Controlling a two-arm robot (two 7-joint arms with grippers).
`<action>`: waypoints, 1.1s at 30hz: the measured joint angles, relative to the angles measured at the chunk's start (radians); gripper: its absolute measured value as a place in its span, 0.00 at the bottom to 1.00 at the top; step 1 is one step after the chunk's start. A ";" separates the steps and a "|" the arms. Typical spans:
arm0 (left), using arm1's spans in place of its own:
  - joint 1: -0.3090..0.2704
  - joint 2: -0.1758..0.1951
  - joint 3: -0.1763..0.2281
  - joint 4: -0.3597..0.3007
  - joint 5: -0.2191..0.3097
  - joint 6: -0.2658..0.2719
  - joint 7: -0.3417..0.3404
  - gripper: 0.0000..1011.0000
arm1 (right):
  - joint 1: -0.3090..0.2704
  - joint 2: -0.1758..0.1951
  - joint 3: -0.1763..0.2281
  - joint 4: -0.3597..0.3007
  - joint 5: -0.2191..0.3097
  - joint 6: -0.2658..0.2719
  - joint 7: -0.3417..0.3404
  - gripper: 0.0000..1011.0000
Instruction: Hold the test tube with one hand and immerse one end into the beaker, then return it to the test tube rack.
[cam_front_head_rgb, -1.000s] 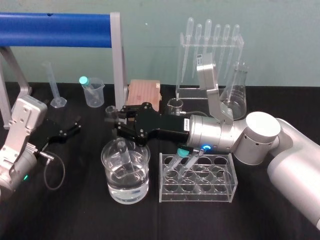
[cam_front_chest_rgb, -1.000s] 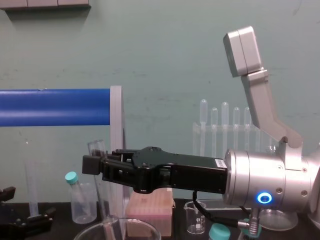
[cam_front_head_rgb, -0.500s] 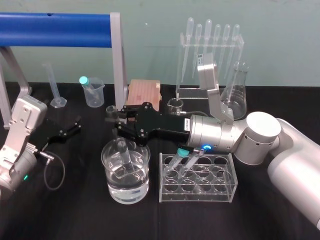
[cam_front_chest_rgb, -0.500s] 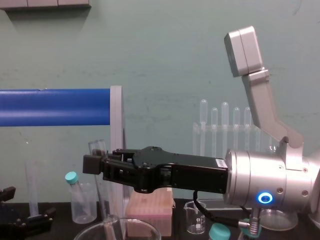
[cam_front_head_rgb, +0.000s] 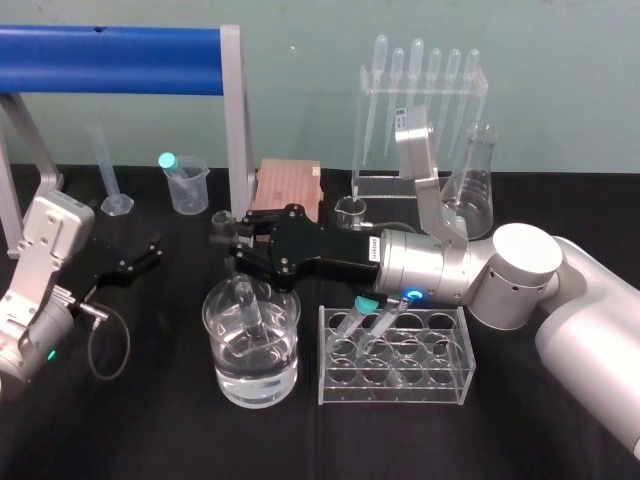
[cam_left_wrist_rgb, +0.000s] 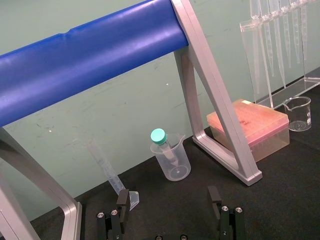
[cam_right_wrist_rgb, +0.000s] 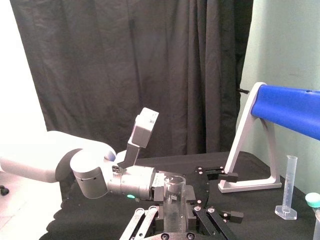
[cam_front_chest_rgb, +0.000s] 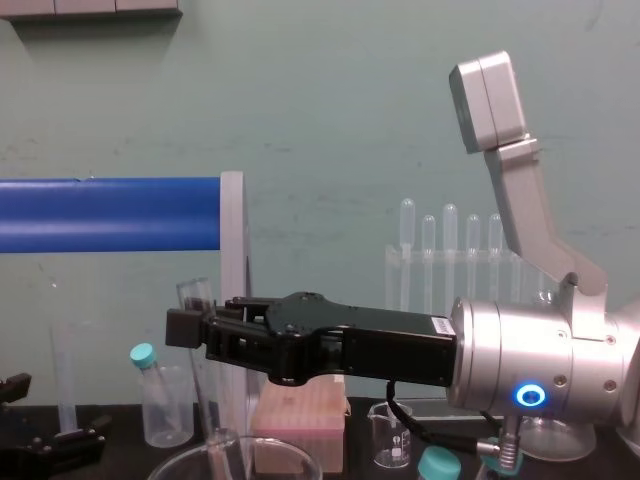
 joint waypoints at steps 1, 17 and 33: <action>0.000 0.000 0.000 0.000 0.000 0.000 0.000 0.99 | 0.000 0.000 0.000 0.000 0.000 0.000 0.000 0.24; 0.000 0.000 0.000 0.000 0.000 0.000 0.000 0.99 | 0.000 0.000 0.000 0.000 0.000 0.000 0.000 0.24; 0.000 0.000 0.000 0.000 0.000 0.000 0.000 0.99 | 0.000 0.000 0.000 0.000 0.000 0.000 0.000 0.24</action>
